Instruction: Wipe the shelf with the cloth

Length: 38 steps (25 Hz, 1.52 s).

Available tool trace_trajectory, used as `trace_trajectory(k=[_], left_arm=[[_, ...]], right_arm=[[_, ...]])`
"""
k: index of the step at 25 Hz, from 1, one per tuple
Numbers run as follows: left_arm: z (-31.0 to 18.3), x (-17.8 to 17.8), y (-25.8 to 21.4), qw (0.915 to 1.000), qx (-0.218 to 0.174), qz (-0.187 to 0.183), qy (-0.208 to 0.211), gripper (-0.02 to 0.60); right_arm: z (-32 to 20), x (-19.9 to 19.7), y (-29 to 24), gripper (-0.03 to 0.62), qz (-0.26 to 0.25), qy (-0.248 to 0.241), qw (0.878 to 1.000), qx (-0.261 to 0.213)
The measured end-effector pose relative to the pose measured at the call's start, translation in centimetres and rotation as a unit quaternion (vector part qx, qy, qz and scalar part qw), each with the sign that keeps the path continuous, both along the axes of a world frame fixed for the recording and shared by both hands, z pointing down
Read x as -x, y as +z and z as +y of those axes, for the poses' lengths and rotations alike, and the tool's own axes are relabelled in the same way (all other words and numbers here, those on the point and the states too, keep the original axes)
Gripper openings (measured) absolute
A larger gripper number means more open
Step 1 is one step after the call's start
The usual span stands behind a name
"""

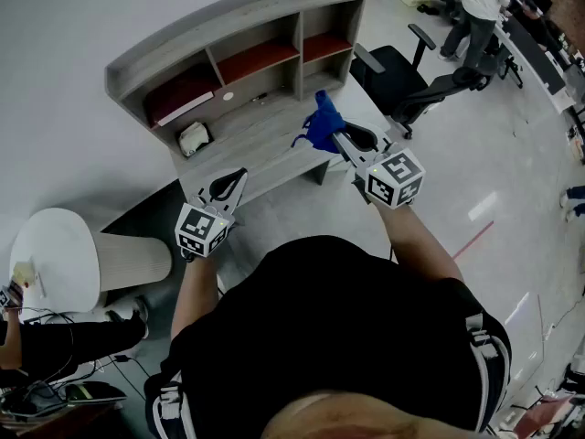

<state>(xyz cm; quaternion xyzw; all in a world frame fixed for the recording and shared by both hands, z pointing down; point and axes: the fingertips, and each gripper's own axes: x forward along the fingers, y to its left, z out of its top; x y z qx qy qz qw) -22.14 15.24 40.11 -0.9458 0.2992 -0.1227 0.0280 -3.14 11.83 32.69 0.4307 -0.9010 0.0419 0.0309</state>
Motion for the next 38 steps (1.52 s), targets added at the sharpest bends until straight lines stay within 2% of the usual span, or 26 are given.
trace_trajectory(k=[16, 28, 33, 38], left_arm=[[-1.3, 3.0, 1.3, 0.9999, 0.011, 0.004, 0.01, 0.017], [-1.2, 7.0, 2.8, 0.9995, 0.023, -0.001, 0.02, 0.017], [-1.8, 7.0, 3.0, 0.9994, 0.021, -0.008, 0.026, 0.017], [-2.0, 5.5, 2.9, 0.9987, 0.009, -0.01, 0.049, 0.017]], right_arm=[[-1.0, 3.2, 0.4, 0.06, -0.002, 0.003, 1.0, -0.003], [-1.3, 6.8, 0.9, 0.06, -0.012, 0.02, 1.0, 0.002], [-1.6, 6.3, 1.2, 0.058, -0.013, 0.03, 0.999, 0.009], [-1.8, 5.1, 2.0, 0.058, -0.006, 0.039, 0.999, 0.016]])
